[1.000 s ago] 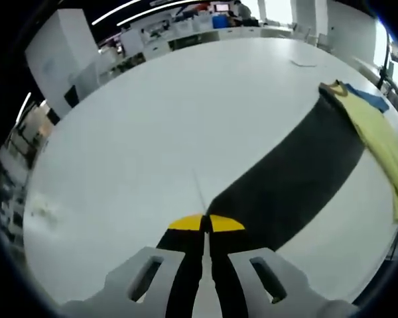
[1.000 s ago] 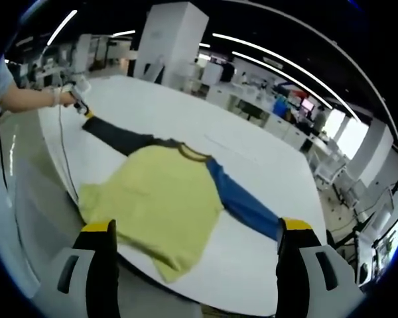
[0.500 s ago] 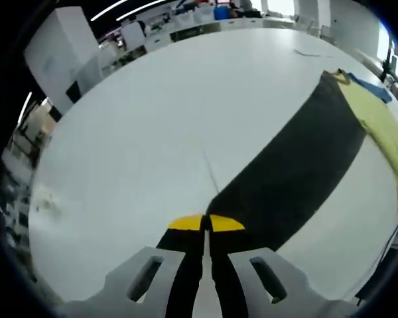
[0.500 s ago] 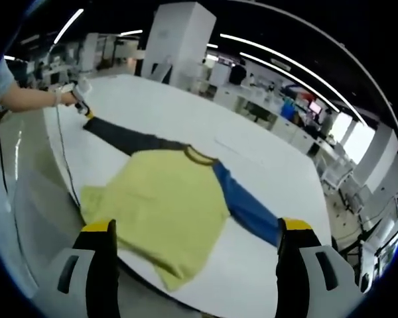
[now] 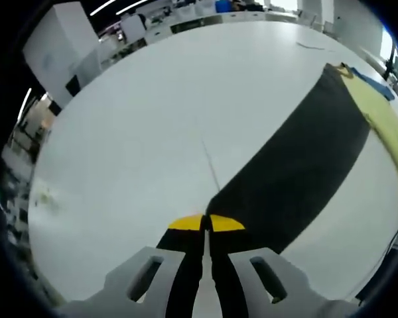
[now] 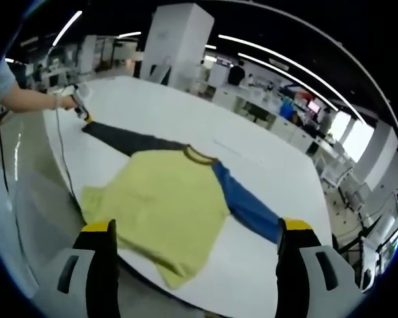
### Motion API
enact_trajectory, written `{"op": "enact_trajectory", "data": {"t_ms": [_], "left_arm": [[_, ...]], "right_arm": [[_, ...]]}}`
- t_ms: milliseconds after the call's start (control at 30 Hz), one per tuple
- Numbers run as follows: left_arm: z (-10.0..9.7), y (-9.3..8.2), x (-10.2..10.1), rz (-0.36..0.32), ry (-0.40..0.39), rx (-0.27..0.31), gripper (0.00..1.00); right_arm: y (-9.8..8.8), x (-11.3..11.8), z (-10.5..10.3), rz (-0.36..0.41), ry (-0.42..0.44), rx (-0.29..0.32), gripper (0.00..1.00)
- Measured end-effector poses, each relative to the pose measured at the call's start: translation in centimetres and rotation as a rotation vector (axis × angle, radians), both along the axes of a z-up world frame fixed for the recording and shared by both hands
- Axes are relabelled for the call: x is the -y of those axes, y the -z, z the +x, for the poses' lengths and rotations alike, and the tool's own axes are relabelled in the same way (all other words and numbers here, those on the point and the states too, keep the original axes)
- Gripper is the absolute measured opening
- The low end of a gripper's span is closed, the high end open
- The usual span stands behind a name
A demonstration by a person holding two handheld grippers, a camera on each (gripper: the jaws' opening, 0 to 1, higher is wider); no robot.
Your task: Fold the garment on the visible template until the final outline fits inside the template.
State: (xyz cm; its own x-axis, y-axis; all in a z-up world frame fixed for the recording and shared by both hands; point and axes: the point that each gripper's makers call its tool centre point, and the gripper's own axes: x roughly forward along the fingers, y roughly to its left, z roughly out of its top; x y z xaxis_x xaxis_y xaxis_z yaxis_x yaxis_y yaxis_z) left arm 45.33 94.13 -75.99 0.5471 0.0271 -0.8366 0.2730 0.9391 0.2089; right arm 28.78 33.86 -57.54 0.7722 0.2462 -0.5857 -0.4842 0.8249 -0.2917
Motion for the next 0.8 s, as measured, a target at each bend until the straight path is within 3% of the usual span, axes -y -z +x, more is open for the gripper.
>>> {"op": "enact_trajectory", "data": {"t_ms": [567, 800], "left_arm": [[-0.1, 0.0, 0.2, 0.059, 0.036, 0.007, 0.00], [-0.2, -1.7, 0.8, 0.064, 0.036, 0.042, 0.08]], "right_arm": [[0.1, 0.4, -0.3, 0.013, 0.013, 0.019, 1.00], [0.5, 1.0, -0.4, 0.034, 0.006, 0.021, 1.00]]}}
